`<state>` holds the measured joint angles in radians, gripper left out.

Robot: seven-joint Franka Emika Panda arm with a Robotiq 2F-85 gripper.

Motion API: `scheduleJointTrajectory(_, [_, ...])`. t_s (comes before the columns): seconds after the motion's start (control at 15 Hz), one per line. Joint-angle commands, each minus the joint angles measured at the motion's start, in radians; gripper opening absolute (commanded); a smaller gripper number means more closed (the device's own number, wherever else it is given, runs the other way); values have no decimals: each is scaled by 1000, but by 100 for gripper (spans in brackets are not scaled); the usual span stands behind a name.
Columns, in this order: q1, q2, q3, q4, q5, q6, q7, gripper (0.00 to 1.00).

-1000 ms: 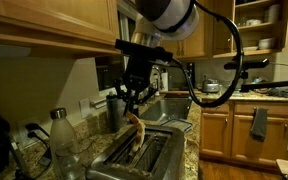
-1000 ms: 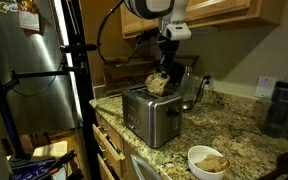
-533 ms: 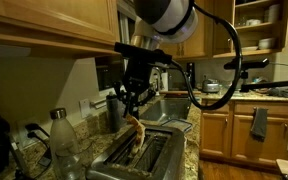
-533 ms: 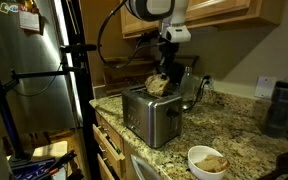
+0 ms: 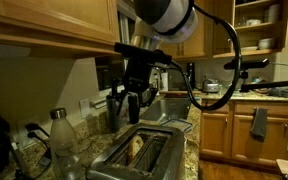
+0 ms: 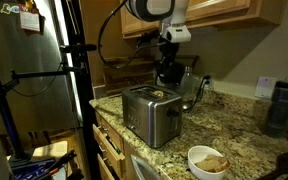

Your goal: Place one slice of bread in each of the toaster slots

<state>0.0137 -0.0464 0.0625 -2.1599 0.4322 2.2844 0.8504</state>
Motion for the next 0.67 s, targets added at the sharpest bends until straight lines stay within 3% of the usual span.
scheduleJointTrajectory(0.0, [7,-14,-8,-10,11,22,-2,85])
scheduleJointTrajectory(0.2, [3,-26,-13,-19,1,32,-8,100])
scheduleJointTrajectory(0.6, [-22,-79,-42,-68,-132,71,-17,100])
